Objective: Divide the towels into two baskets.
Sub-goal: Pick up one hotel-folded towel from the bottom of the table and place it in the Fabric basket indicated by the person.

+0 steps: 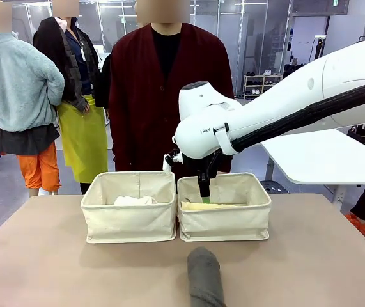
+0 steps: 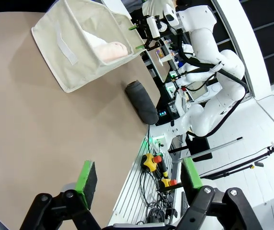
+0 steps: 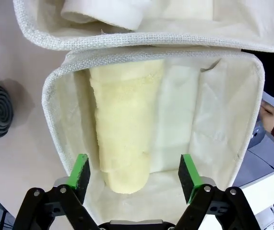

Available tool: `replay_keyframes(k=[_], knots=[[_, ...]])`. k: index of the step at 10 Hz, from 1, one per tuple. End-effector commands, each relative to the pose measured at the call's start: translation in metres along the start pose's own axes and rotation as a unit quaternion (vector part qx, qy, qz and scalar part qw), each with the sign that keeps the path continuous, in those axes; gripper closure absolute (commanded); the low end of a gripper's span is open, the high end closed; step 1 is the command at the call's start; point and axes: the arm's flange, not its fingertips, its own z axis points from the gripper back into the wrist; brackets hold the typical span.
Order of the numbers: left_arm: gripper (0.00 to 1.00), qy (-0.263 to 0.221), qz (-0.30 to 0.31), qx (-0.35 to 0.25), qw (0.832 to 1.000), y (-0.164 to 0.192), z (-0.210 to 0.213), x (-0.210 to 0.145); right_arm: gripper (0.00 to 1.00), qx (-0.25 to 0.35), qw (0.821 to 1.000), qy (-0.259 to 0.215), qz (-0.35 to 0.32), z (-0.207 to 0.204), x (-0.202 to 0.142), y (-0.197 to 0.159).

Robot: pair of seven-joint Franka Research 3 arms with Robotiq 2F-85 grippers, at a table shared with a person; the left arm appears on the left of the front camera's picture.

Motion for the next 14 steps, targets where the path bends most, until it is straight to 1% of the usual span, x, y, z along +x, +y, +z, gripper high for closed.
replay_keyframes(k=[1,9,10,11,12,14], knots=[[0.11,0.0,-0.006,-0.004,1.0,-0.006,0.001,-0.004,0.07,0.003,1.0,0.002,0.001,-0.003,0.0,-0.001],[0.11,0.0,-0.006,-0.004,1.0,-0.006,0.001,-0.004,0.07,0.002,1.0,0.0,-0.001,-0.004,0.0,-0.002],[0.11,0.0,-0.006,-0.004,1.0,-0.006,0.001,-0.004,0.07,0.015,1.0,-0.008,-0.013,0.011,-0.008,0.012],[0.11,0.0,-0.006,-0.004,1.0,-0.006,0.001,-0.004,0.07,0.076,0.997,-0.013,-0.022,0.025,-0.029,0.03],[0.11,0.0,-0.006,-0.004,1.0,-0.006,0.001,-0.004,0.07,0.088,0.995,-0.023,-0.033,0.037,-0.049,0.046],[0.11,0.0,-0.006,-0.004,1.0,-0.006,0.001,-0.004,0.07,0.11,0.99,-0.069,-0.062,0.055,-0.095,0.082]])
